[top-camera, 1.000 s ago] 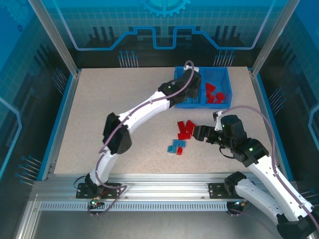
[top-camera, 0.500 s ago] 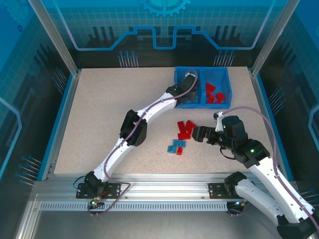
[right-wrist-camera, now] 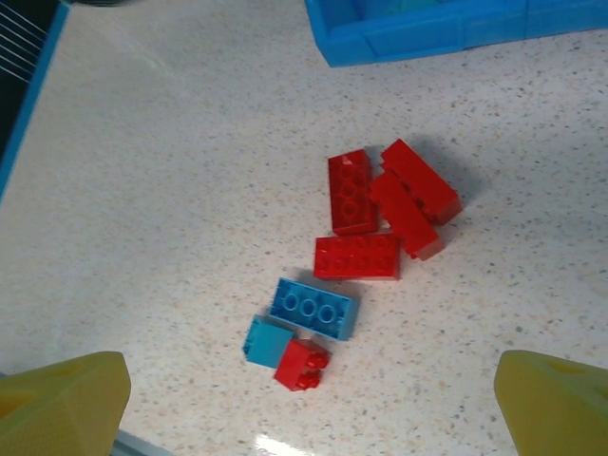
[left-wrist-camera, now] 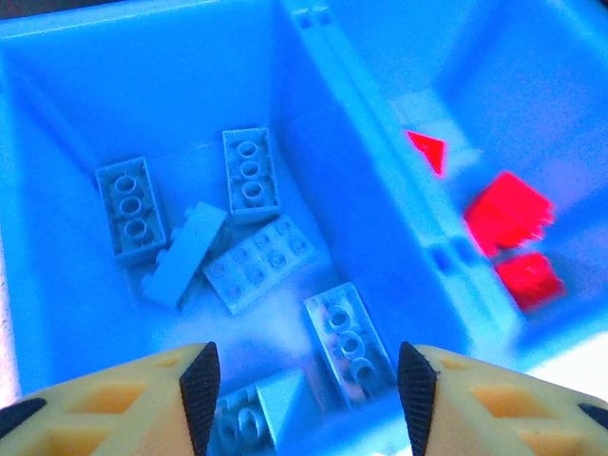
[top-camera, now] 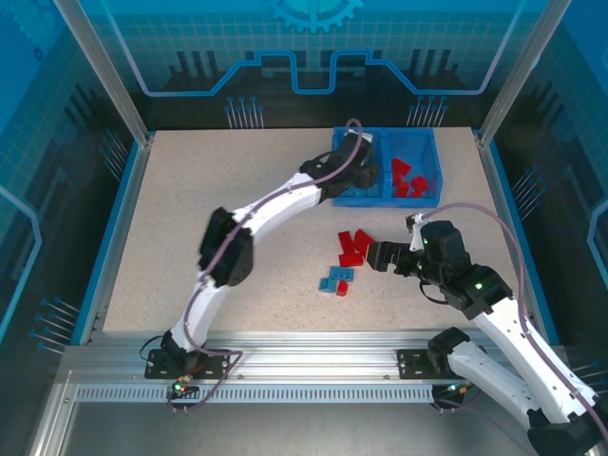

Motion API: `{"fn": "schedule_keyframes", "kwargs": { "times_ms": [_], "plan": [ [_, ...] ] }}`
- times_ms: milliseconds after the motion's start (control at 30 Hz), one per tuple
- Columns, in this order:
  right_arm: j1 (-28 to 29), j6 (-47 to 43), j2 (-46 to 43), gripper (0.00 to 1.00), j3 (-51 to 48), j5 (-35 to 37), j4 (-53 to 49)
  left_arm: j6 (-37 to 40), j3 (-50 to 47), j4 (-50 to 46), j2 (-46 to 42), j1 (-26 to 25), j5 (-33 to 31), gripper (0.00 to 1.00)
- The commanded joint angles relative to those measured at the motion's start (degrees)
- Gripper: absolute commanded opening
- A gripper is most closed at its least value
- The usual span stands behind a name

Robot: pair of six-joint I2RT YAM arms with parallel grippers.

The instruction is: Sort the legos into containers by color

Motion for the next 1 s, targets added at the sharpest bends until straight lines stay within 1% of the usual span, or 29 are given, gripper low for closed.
{"fn": "schedule_keyframes", "kwargs": {
  "times_ms": [0, 100, 200, 333, 400, 433, 500, 567, 633, 733, 833, 933, 967],
  "plan": [
    [0.21, -4.74, 5.05, 1.00, 0.28, 2.50, -1.02, -0.97, -15.16, 13.00, -18.62, -2.90, 4.64, 0.56],
    [0.35, -8.49, 12.88, 1.00, 3.17, 0.90, -1.04, 3.63, -28.93, 16.78, -31.61, -4.96, 5.99, 0.57],
    [0.45, -12.04, 21.50, 1.00, 6.18, 2.25, -0.70, 9.91, -40.16, 15.87, -42.80, -6.69, 7.54, 0.59],
    [0.21, -14.91, 32.04, 0.96, 10.85, 4.43, 0.61, 16.08, -51.19, 9.79, -55.98, -7.64, 7.89, 0.60],
    [-0.28, -15.25, 36.34, 0.92, 12.18, 5.83, 2.60, 19.14, -55.57, 4.88, -63.19, -7.64, 7.58, 0.61],
    [-0.82, -15.09, 37.99, 0.90, 12.69, 5.53, 3.50, 20.73, -57.03, 3.02, -66.22, -7.64, 7.58, 0.62],
    [-2.93, -14.20, 41.91, 0.86, 14.01, 2.53, 5.62, 25.09, -60.34, -1.10, -72.34, -7.64, 8.00, 0.67],
    [-4.90, -12.93, 45.80, 0.81, 15.48, -1.39, 7.49, 29.51, -62.44, -5.52, -76.57, -7.64, 8.11, 0.71],
    [-5.91, -11.78, 49.37, 0.79, 17.25, -2.80, 8.36, 33.53, -64.50, -7.83, -79.84, -7.64, 7.68, 0.76],
    [-6.13, -10.98, 53.32, 0.77, 19.09, -1.57, 9.58, 38.33, -68.78, -6.78, -83.70, -7.59, 5.91, 0.84],
    [-6.35, -10.19, 56.18, 0.75, 20.50, -0.58, 10.18, 41.81, -74.11, -2.78, -85.62, -7.51, 1.97, 0.90],
    [-6.50, -9.33, 58.22, 0.68, 21.31, -0.27, 10.87, 43.07, -72.79, -5.62, -85.07, -7.46, 4.18, 0.98],
    [-6.56, -9.10, 58.88, 0.64, 21.38, 0.26, 11.04, 43.11, -72.76, -5.84, -85.15, -7.47, 4.28, 0.99]
  ]
}}
